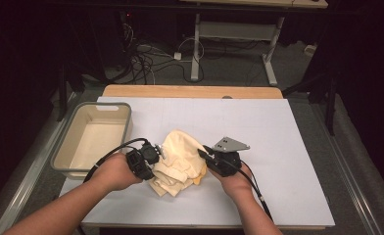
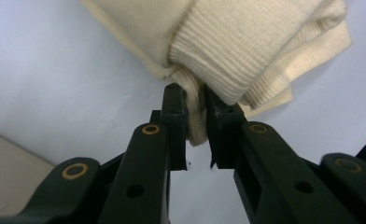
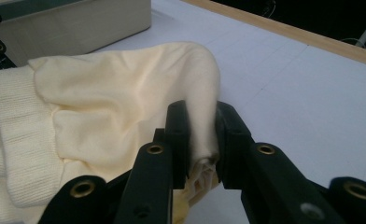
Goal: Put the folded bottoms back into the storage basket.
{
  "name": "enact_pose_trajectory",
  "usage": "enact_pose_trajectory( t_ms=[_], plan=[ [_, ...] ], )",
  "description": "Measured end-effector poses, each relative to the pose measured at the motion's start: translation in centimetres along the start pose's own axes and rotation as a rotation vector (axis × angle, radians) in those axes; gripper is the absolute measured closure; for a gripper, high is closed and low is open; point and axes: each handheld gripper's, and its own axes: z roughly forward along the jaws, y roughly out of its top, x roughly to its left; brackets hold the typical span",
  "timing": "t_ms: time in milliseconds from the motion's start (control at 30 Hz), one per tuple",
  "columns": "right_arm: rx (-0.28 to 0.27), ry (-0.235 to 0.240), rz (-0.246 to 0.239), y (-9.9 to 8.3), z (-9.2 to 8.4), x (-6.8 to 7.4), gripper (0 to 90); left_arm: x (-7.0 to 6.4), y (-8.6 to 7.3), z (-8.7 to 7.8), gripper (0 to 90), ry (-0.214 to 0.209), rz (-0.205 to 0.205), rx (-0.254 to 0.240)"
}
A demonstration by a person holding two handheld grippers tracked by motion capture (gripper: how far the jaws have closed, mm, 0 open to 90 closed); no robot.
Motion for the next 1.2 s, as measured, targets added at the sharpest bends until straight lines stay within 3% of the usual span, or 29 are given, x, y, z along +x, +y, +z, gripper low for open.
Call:
enact_pose_trajectory(
  t_ms=[367, 867, 1200],
  plan=[
    [-0.004, 0.014, -0.017, 1.3, 0.6, 0.7, 79.2, 1.3, -0.9, -1.3, 77.0, -0.024, -0.039, 0.014],
    [-0.01, 0.038, -0.015, 2.1, 2.9, 1.4, 79.3, 3.2, -2.0, -2.0, 77.1, -0.015, -0.081, 0.048],
    [-0.002, 0.04, -0.013, 2.2, 3.3, 1.5, 79.2, 3.4, -1.7, -1.9, 77.1, -0.012, -0.077, 0.072]
  ],
)
